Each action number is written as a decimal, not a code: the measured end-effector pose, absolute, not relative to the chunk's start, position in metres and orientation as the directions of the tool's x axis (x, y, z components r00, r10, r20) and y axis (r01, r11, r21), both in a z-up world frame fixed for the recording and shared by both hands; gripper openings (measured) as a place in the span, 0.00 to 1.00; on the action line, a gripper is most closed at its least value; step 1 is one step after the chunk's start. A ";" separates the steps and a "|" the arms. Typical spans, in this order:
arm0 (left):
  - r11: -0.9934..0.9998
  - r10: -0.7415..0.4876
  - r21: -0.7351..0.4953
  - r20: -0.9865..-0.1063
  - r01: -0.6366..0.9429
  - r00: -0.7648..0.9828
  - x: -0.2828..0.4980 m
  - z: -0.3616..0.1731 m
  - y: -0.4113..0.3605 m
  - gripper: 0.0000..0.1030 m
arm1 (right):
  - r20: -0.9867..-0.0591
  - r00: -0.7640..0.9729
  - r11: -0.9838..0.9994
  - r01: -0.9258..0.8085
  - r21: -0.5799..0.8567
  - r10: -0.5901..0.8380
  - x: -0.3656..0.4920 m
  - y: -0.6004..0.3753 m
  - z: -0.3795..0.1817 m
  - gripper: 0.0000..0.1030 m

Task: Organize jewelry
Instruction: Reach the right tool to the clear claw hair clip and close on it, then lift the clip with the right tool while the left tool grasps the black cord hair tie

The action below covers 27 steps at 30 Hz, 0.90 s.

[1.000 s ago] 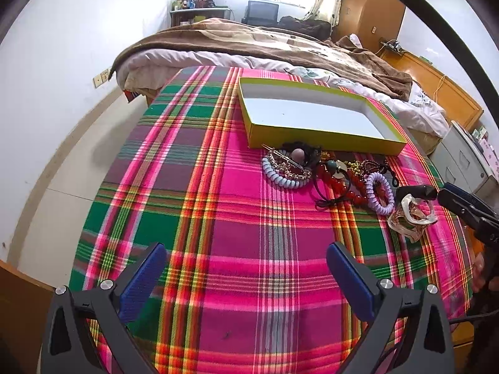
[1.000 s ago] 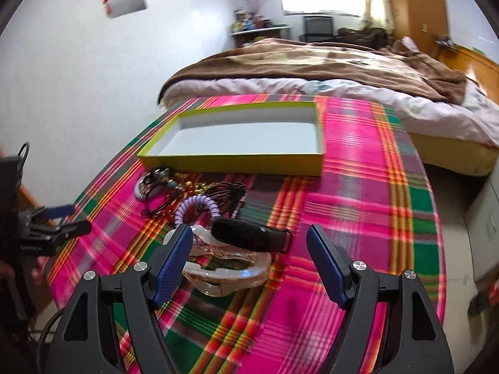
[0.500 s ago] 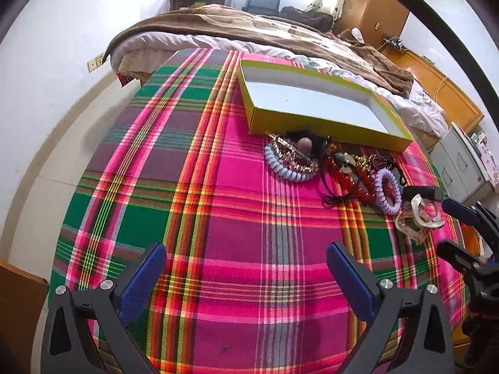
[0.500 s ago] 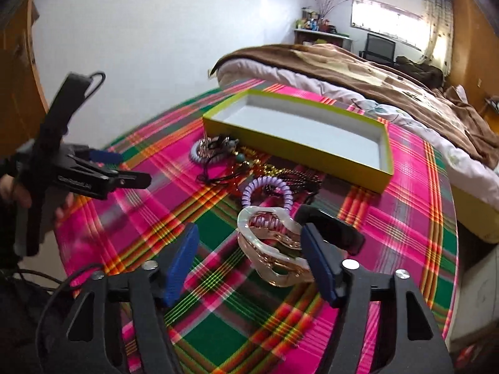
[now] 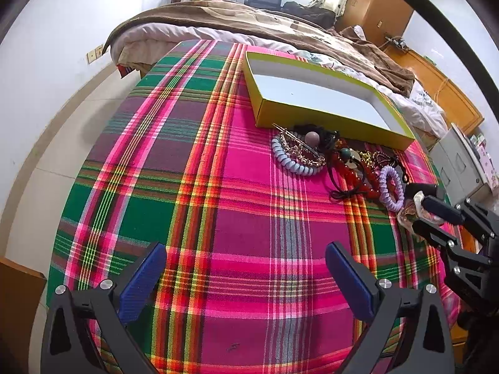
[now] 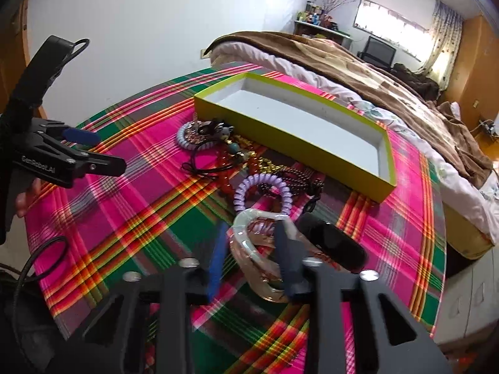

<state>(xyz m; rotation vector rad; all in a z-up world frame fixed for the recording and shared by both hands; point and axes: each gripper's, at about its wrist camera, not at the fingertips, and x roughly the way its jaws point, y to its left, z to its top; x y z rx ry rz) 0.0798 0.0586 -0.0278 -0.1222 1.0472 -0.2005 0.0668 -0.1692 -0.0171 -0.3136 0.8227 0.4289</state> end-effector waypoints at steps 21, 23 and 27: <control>0.942 -0.308 -0.186 -0.807 0.278 0.505 0.094 -0.013 0.001 0.93 | -0.681 0.660 0.920 -0.389 0.049 0.316 0.033 -0.211 0.014 0.09; 0.935 -0.327 -0.198 -0.801 0.293 0.501 0.100 -0.014 -0.008 0.93 | -0.681 0.660 0.921 -0.385 0.057 0.318 0.032 -0.214 0.014 0.08; 0.934 -0.290 -0.131 -0.821 0.333 0.492 0.109 -0.022 -0.030 0.71 | -0.679 0.659 0.921 -0.384 0.066 0.323 0.026 -0.220 0.014 0.08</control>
